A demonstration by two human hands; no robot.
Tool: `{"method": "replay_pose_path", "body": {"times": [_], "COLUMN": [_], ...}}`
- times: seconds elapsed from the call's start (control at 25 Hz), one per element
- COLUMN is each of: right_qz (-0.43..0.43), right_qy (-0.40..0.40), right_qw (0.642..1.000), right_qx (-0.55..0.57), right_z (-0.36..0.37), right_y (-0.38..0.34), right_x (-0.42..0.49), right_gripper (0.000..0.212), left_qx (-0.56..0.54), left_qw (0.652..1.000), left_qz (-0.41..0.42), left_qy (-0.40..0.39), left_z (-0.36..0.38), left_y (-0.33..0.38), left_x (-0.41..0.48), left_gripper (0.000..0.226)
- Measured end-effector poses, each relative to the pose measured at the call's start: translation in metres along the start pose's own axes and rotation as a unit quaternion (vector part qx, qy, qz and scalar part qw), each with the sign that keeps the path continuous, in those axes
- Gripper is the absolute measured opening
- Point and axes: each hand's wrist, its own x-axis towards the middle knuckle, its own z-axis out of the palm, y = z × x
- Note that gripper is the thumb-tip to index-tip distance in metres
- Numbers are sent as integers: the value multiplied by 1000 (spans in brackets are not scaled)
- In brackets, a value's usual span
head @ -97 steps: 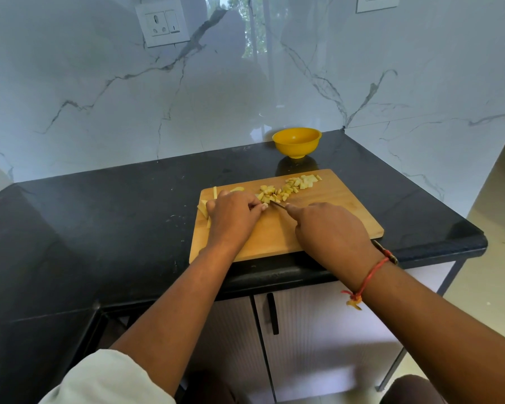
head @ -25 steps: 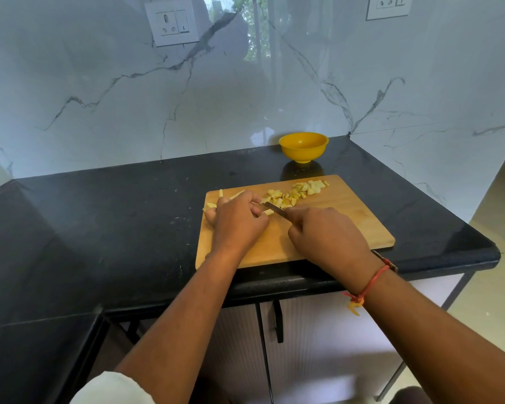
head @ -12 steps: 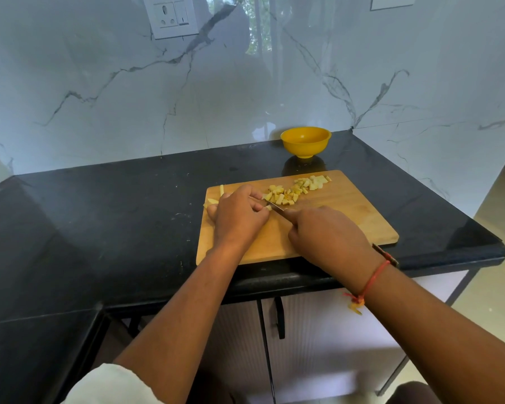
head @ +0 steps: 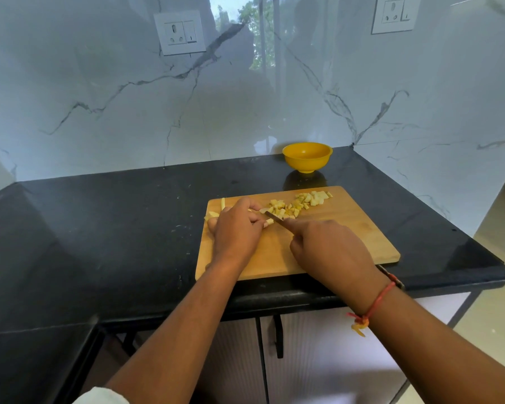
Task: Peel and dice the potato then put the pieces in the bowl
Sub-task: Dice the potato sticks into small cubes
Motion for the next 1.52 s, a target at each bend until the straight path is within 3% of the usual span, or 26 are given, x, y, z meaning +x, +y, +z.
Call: {"method": "replay_pose_path", "body": {"times": [0.44,0.56,0.68,0.92,1.04,1.52], "right_qz": [18,10,4,18,33,53], "right_qy": [-104,-67,24,95,137,143], "right_qw": [994,997,999,987,979,980], "right_qx": [-15,-41,-33,127,145,129], "right_z": [2,-4,-10,11,21,28], "right_y": [-3,5,16,24,28,29], "right_x": [7,-8,-10,21,21,21], "right_gripper": [56,53,49,44,44,46], "left_qx": [31,27,22,31,36,-16], "left_qw": [999,1000,1000,999,998,995], "left_qz": [-10,-8,-3,17,52,85], "left_qy": [8,6,11,16,3,-55], "left_z": [4,3,2,0,0,15], "left_y": [-1,0,1,4,7,31], "left_x": [3,3,3,-3,-4,15], "left_gripper": [19,19,18,16,17,20]}}
